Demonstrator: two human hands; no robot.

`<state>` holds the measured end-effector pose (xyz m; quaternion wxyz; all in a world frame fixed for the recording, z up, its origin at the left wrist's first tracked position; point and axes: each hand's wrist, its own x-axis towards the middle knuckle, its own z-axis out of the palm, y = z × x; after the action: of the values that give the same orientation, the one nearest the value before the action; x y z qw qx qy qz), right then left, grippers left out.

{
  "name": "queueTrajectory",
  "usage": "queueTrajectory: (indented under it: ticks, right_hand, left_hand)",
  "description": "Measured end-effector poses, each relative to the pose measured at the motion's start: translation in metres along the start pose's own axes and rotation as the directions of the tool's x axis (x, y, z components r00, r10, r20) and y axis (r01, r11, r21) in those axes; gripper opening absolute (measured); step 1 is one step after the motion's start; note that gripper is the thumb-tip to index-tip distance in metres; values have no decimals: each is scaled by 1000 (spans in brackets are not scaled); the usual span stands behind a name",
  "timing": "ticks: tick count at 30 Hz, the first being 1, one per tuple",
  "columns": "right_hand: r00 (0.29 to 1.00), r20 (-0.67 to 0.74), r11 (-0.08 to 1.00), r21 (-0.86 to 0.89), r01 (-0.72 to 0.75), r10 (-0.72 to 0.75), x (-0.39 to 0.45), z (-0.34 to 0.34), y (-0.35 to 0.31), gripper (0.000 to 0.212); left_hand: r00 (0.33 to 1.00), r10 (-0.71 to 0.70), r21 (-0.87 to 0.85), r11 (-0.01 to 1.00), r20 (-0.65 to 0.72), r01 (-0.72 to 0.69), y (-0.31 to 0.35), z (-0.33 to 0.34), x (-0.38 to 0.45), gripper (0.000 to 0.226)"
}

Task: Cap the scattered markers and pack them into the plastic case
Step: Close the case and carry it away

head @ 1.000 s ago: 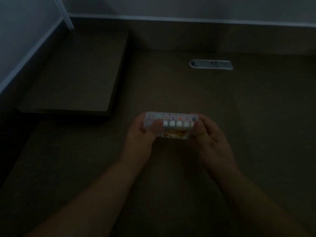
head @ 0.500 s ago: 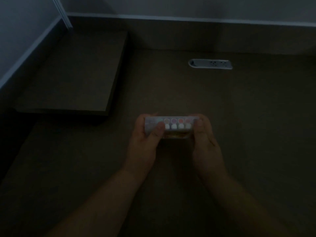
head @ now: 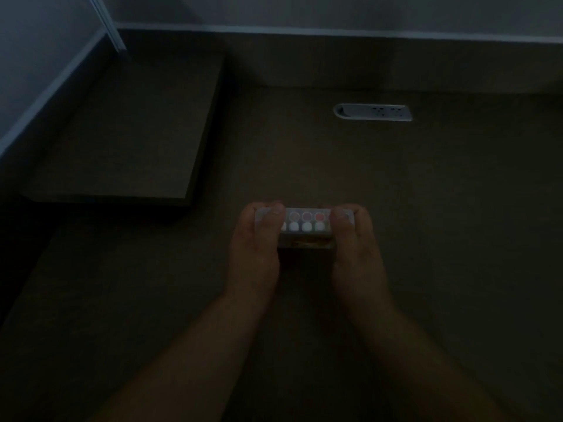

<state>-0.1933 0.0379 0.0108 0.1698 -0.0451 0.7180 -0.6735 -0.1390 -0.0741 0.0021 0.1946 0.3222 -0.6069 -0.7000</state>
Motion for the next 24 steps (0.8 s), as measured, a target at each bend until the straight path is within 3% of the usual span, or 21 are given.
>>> queueTrajectory:
  ticks: [8, 17, 24]
  right_hand:
    - [1000, 6, 1000, 3, 12, -12, -1, 0, 1, 20]
    - [1000, -15, 999, 29, 20, -19, 3, 3, -1, 18]
    - [999, 17, 999, -27, 43, -43, 9, 1, -1, 15]
  left_hand:
    - [999, -30, -57, 998, -30, 28, 2, 5, -1, 9]
    - [998, -14, -33, 999, -58, 12, -1, 6, -2, 25]
    - [999, -24, -37, 999, 22, 25, 3, 0, -2, 16]
